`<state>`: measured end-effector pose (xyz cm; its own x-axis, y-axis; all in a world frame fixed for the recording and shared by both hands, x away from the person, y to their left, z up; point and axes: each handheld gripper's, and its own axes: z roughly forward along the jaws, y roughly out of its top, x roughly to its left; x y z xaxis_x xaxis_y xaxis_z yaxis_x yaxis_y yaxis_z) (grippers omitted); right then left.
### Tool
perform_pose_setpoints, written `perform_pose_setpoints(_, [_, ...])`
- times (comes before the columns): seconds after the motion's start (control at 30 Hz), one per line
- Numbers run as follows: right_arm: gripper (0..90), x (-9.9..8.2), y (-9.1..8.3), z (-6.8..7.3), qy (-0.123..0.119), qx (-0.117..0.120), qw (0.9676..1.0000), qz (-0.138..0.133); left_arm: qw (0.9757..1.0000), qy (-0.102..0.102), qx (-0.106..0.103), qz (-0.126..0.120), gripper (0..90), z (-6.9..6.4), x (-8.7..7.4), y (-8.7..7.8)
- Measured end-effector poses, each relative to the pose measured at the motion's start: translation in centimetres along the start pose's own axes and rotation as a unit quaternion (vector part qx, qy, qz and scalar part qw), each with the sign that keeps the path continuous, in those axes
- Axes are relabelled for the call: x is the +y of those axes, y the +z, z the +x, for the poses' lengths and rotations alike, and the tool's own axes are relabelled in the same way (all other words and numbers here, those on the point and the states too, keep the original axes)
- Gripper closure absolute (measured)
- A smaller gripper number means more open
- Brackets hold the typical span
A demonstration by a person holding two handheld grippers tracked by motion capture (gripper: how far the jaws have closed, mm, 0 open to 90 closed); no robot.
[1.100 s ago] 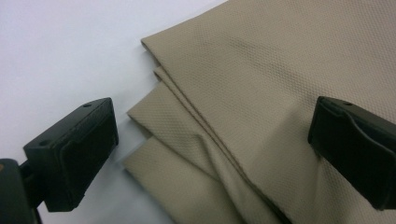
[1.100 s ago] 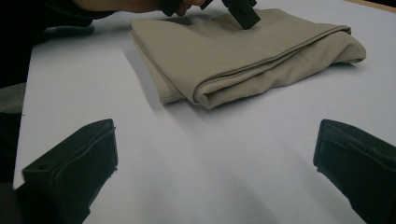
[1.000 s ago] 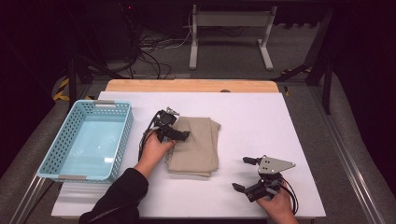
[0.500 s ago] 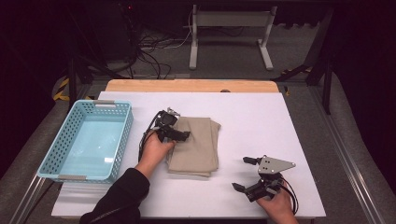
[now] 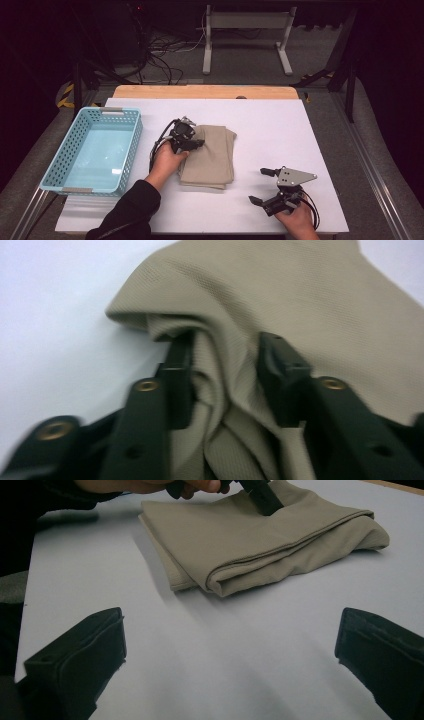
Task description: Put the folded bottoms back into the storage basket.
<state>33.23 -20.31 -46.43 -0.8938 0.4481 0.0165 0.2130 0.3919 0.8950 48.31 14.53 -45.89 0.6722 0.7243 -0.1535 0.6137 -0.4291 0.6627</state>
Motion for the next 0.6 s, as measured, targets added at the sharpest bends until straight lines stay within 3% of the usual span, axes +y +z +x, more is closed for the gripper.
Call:
perform_pose_setpoints(0.27, [0.5,0.00,-0.02,-0.01,0.000,0.002,1.0000,-0.001,0.9997,-0.015,-0.019,-0.005,72.2,0.16,-0.14,0.02])
perform_pose_setpoints(0.53, [0.5,-0.01,-0.03,-0.02,0.002,0.002,1.0000,-0.002,1.0000,0.000,-0.001,-0.008,74.0,-0.39,-0.13,-0.07])
perform_pose_setpoints(0.6, [0.5,-0.01,-0.04,-0.02,0.002,0.002,1.0000,-0.002,0.9999,-0.005,0.002,-0.009,74.4,-0.38,-0.04,-0.15])
